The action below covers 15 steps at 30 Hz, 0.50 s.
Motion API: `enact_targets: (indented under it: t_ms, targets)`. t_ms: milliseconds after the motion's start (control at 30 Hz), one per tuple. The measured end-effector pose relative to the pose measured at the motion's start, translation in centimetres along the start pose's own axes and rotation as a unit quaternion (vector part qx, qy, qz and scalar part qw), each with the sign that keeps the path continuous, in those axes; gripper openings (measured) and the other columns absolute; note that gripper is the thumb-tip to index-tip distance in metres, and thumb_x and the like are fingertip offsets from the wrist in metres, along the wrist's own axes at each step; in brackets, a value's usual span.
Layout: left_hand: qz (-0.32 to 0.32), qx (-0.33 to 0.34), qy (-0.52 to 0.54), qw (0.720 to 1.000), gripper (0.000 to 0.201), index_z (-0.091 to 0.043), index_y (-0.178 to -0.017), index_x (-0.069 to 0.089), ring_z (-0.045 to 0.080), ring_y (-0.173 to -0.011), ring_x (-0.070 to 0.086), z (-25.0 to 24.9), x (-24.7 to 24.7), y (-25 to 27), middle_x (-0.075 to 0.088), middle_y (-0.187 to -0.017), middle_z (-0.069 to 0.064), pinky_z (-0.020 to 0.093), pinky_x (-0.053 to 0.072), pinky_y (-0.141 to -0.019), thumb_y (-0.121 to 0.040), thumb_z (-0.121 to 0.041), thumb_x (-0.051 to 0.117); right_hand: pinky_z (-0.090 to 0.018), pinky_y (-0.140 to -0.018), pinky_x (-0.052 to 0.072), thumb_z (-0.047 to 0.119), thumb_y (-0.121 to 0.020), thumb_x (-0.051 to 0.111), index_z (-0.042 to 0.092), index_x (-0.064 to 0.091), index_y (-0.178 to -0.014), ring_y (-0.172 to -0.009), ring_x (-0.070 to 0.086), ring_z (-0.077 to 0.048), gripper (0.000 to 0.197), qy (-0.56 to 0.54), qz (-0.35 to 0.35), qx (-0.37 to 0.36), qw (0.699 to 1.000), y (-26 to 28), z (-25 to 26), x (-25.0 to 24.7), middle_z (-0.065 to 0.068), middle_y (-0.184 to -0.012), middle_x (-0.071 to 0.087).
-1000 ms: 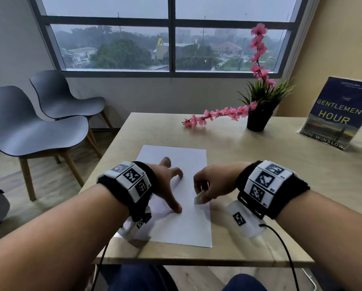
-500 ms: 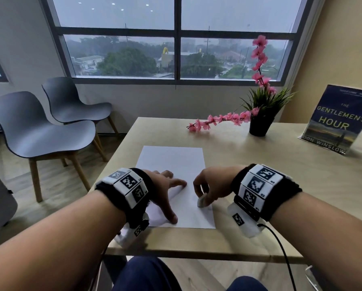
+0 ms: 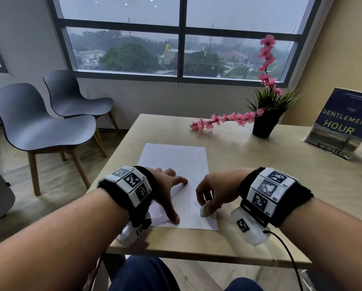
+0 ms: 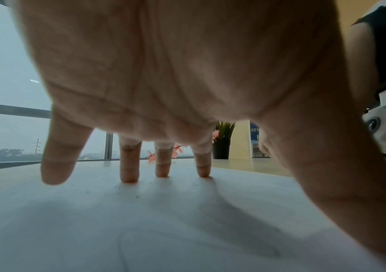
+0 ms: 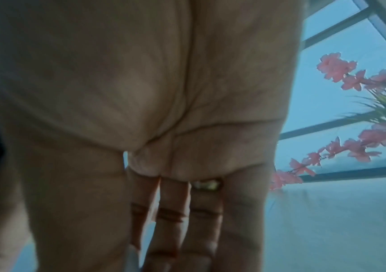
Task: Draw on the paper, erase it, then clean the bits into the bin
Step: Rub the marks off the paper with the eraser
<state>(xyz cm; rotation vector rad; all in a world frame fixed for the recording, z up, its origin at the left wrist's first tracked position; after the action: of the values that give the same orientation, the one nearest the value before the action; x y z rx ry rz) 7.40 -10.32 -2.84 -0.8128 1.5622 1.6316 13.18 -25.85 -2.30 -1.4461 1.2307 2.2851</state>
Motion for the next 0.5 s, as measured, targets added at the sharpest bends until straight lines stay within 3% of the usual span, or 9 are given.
enact_targets:
  t_ms: [133,233,433,500]
  targets:
    - [-0.002,0.001,-0.006,1.0,0.116,-0.053,-0.143,0.003,0.021,-0.141,0.018,0.0,0.0,-0.1,0.008,-0.155,-0.016,0.046,0.032,-0.108,-0.052,-0.075,0.072,-0.026,-0.072,0.049,0.047,-0.078,0.074,0.025,0.068,-0.096,-0.071,0.061,-0.009,0.03,0.004,-0.029,0.007,1.0,-1.2,0.1,-0.9,0.003,-0.089,0.073]
    - [-0.005,-0.002,-0.007,1.0,0.119,-0.047,-0.146,0.004,0.02,-0.142,0.017,0.1,0.1,-0.1,0.007,-0.156,-0.015,0.047,0.03,-0.11,-0.053,-0.075,0.072,-0.024,-0.066,0.047,0.047,-0.081,0.072,0.024,0.066,-0.098,-0.069,0.061,-0.009,0.03,0.005,-0.064,0.026,0.998,-1.7,0.1,-1.5,0.001,-0.092,0.074]
    - [0.002,-0.004,-0.003,1.0,0.119,-0.047,-0.146,0.002,0.021,-0.144,0.012,0.3,0.0,0.0,0.002,-0.157,-0.016,0.051,0.026,-0.112,-0.054,-0.074,0.072,-0.024,-0.069,0.048,0.046,-0.078,0.074,0.026,0.067,-0.093,-0.069,0.06,-0.007,0.026,-0.01,0.018,-0.008,1.0,-0.4,0.6,-0.1,0.003,-0.09,0.073]
    - [0.003,-0.002,-0.002,1.0,0.12,-0.046,-0.146,0.002,0.021,-0.144,0.013,0.3,0.0,-0.1,0.003,-0.157,-0.016,0.05,0.027,-0.112,-0.053,-0.074,0.072,-0.024,-0.07,0.049,0.046,-0.078,0.075,0.025,0.068,-0.094,-0.068,0.06,-0.007,0.027,-0.005,0.001,-0.001,1.0,-1.0,0.5,-0.5,0.005,-0.085,0.072]
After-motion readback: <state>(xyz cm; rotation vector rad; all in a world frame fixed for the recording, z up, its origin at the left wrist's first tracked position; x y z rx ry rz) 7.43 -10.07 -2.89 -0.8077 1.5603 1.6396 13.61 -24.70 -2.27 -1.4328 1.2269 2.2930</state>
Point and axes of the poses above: each hand's wrist, its own y-axis away from the middle knuckle, its own x-axis out of the palm, z = x × y, the point moved 2 cm from there along -y, towards the middle knuckle
